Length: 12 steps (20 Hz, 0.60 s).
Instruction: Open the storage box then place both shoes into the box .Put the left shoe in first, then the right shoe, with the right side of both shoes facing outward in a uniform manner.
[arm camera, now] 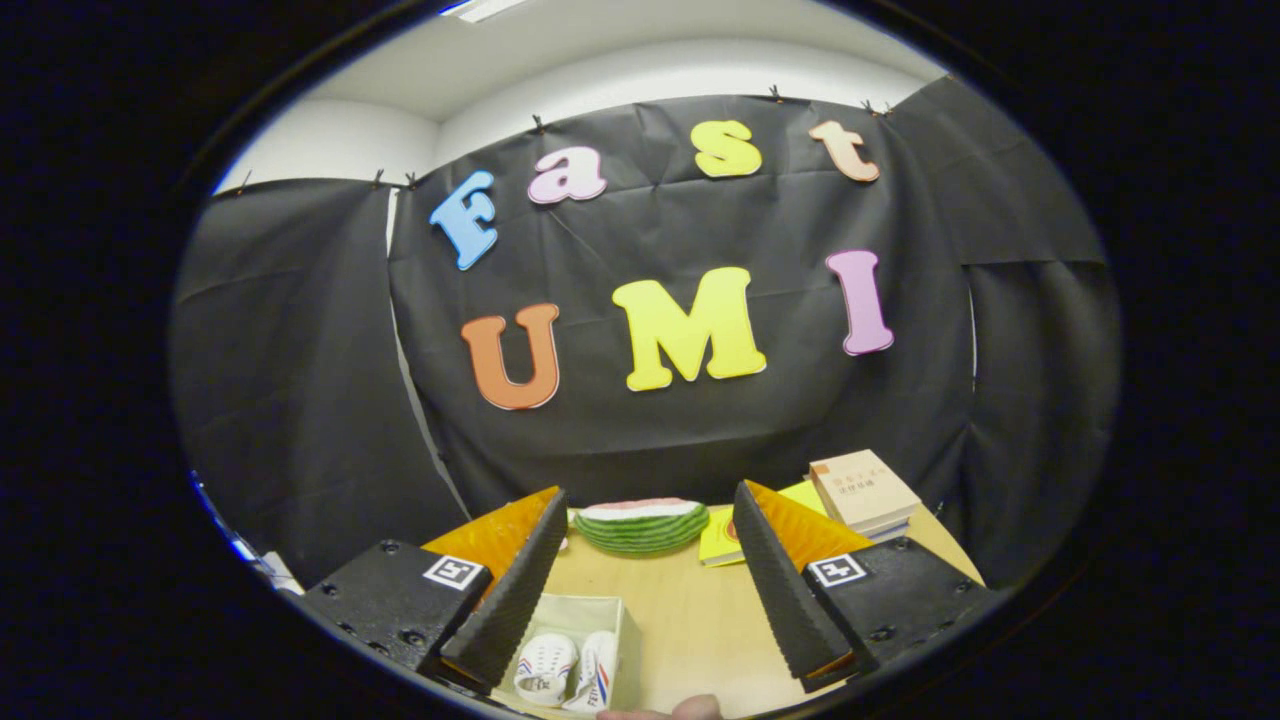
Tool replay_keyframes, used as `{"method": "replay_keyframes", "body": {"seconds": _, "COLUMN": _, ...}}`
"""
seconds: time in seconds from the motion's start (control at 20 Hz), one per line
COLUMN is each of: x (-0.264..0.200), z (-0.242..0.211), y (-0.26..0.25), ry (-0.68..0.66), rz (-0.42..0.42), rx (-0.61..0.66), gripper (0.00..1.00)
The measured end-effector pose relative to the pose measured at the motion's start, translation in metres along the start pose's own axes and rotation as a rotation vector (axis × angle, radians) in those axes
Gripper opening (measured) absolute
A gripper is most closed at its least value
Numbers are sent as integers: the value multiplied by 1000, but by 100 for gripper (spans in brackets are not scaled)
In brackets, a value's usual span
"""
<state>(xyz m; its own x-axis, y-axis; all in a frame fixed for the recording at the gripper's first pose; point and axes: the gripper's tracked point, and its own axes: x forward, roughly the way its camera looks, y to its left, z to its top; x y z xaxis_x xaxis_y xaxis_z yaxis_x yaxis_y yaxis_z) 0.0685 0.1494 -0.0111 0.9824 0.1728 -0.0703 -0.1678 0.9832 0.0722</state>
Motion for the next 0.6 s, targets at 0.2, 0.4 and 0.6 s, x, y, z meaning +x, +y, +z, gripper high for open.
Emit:
{"method": "replay_keyframes", "body": {"seconds": 0.2, "x": -2, "z": 1, "y": -6, "ry": -7, "rz": -14, "rx": -2, "gripper": 100}}
{"method": "replay_keyframes", "body": {"seconds": 0.4, "x": -4, "z": 1, "y": -7, "ry": -16, "rz": -24, "rx": 5, "gripper": 100}}
{"method": "replay_keyframes", "body": {"seconds": 0.6, "x": -6, "z": -2, "y": -1, "ry": -23, "rz": -16, "rx": -20, "gripper": 100}}
